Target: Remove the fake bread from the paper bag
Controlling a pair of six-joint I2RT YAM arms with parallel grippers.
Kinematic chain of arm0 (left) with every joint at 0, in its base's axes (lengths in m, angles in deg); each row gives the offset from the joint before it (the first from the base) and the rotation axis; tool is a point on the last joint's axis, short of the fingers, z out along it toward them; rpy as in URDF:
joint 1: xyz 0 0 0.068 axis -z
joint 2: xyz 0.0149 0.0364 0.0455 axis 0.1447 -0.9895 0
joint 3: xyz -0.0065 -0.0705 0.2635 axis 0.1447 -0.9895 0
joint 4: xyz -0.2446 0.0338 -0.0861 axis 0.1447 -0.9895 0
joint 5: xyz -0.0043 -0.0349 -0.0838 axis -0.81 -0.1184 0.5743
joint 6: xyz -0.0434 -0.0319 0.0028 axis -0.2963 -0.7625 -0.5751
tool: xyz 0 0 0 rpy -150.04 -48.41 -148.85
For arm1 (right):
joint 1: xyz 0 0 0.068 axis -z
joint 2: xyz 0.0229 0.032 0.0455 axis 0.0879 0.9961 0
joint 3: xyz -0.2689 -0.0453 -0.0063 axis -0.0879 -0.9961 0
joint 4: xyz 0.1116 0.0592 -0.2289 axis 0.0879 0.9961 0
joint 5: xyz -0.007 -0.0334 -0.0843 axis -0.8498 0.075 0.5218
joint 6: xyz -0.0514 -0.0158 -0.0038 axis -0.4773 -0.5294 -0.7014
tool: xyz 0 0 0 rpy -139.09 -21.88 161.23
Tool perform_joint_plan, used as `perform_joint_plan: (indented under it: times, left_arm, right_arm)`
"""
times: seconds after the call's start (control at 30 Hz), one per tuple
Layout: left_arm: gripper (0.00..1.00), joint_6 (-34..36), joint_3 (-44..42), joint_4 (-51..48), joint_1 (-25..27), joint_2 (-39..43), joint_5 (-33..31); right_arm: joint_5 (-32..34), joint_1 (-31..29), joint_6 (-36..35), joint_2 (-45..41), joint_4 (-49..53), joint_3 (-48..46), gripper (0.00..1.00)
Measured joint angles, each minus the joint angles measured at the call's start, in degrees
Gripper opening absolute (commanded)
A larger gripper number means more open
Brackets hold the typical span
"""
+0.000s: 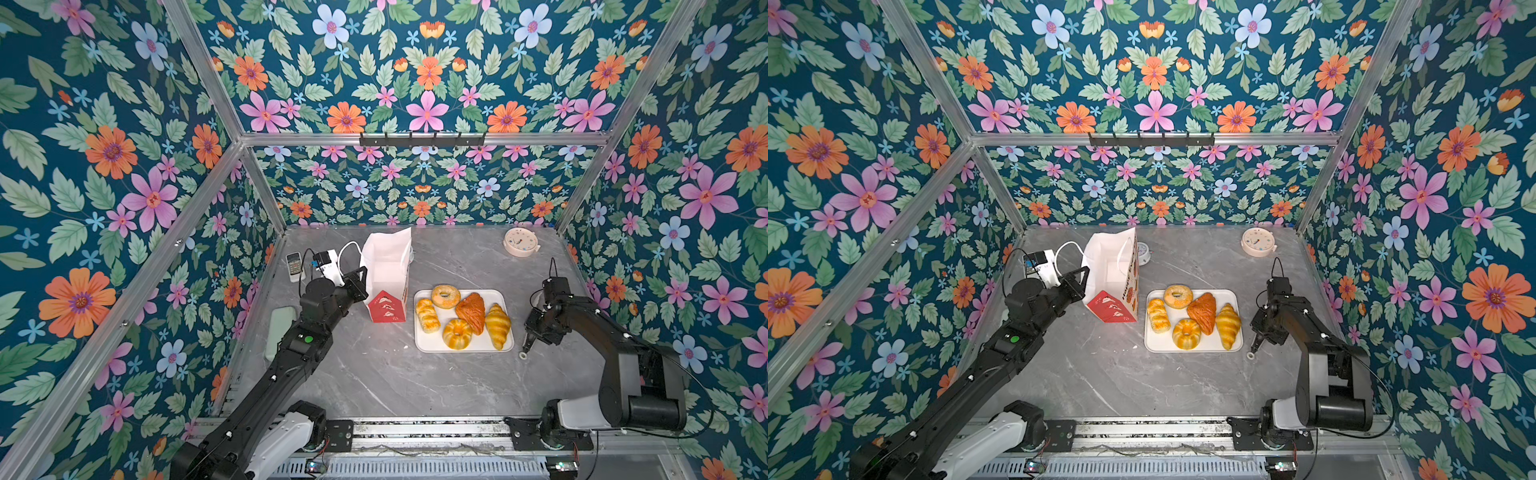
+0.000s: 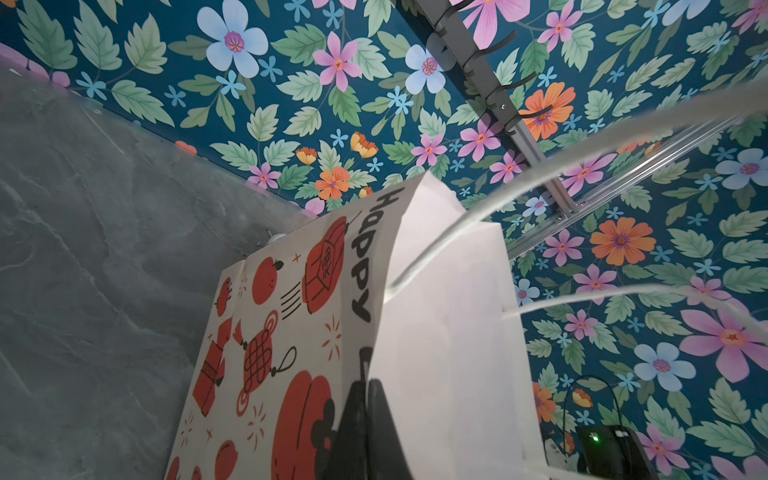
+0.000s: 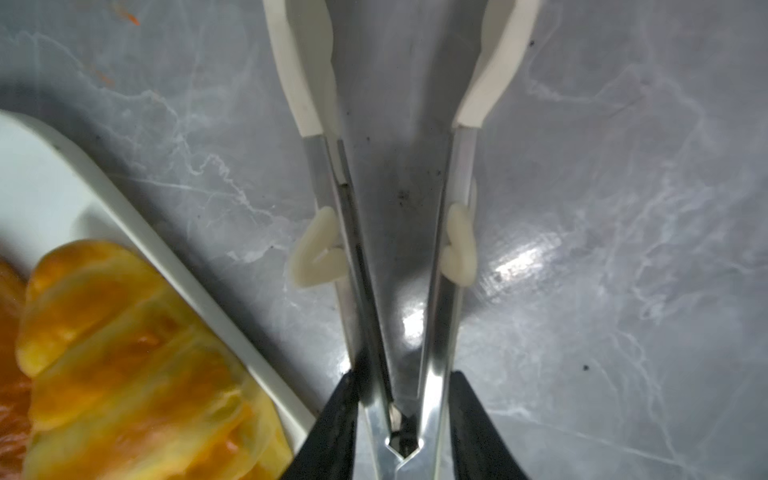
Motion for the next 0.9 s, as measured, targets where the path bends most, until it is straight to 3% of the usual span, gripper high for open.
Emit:
perform_joint_plan:
  times: [0.17,0.23,0.3,0.4,0.43,0.67,0.9]
  left_arm:
    - [0.00,-0.2,-0.1,-0.1,-0.6,1.0,0.4]
    - [0.06,0.0,0.6,-1.1,-0.9,1.1,0.3]
    - [0.17,0.8,1.6,-2.3,-1.1,1.2,0.3]
    - [0.48,1.7,2.7,-3.5,-1.4,1.3,0.1]
    - [0.53,2.3,3.1,-3.9,-1.5,1.4,0.1]
    - [0.67,3.6,4.6,-6.8,-2.9,0.3,0.2]
    - [0.97,5.7,6.3,-9.1,-3.2,1.4,0.7]
  right_arm:
    - [-0.9,0.1,0.2,-2.1,-0.4,-1.2,0.54]
    - [-1.5,0.1,1.0,-3.9,-0.5,-2.0,0.54]
    - [-1.8,0.1,1.0,-5.8,-0.7,-2.6,0.55]
    - [-1.8,0.0,1.1,-8.5,-0.9,-3.3,0.54]
    - [-1.8,0.0,1.1,-9.3,-0.9,-3.5,0.54]
    - [-1.8,0.1,1.0,-11.0,-1.4,-4.9,0.54]
    - [-3.1,0.1,1.0,-13.0,-2.9,-6.8,0.54]
